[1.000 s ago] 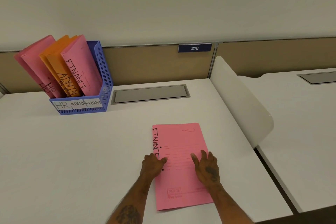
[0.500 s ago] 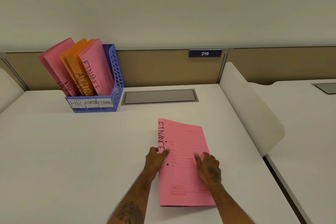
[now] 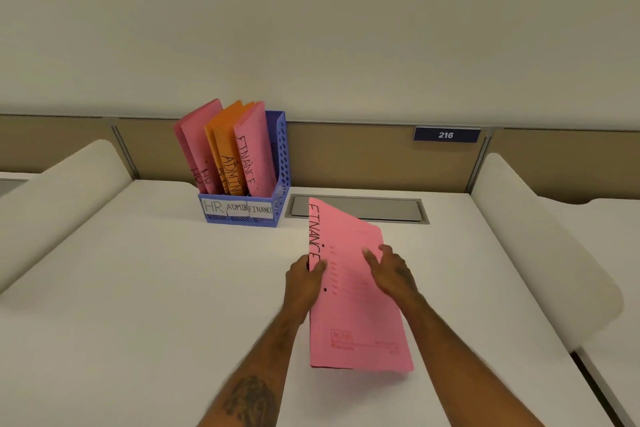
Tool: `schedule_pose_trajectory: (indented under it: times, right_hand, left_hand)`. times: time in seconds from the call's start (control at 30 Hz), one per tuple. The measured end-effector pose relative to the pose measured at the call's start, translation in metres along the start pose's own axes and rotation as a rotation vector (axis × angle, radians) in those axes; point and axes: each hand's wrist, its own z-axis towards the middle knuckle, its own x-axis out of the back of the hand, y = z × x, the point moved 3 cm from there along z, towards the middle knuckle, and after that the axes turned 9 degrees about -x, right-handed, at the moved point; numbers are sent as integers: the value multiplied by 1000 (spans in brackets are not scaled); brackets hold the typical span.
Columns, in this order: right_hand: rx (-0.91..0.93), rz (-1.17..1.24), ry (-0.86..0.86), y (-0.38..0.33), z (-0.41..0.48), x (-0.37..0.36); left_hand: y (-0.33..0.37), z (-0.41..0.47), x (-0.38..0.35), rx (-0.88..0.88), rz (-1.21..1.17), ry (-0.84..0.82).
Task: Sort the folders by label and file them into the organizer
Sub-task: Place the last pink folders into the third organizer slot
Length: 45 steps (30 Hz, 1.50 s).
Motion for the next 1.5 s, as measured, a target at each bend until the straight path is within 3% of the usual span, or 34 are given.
schedule_pose_trajectory:
  times: [0.33, 0.57, 0.83, 1.1, 1.23, 1.33, 1.5]
  right_hand:
    - [301, 64, 95, -214, -25, 15]
    - [258, 21, 276, -319, -47, 4]
    - [167, 146, 483, -367, -56, -1]
    - [423, 181, 534, -411, -49, 12]
    - [563, 224, 581, -427, -32, 22]
    - [668, 228, 613, -436, -16, 21]
    - [770, 244, 662, -446, 16, 9]
  left_hand:
    - [28, 41, 99, -265, 69, 148]
    - [39, 63, 154, -497, 332, 175]
    - [41, 78, 194, -677, 344, 194]
    - [61, 147, 244, -804, 236, 149]
    - [75, 211, 269, -900, 492, 110]
    - [81, 257, 276, -839, 755, 15]
    - [83, 297, 271, -701, 960, -160]
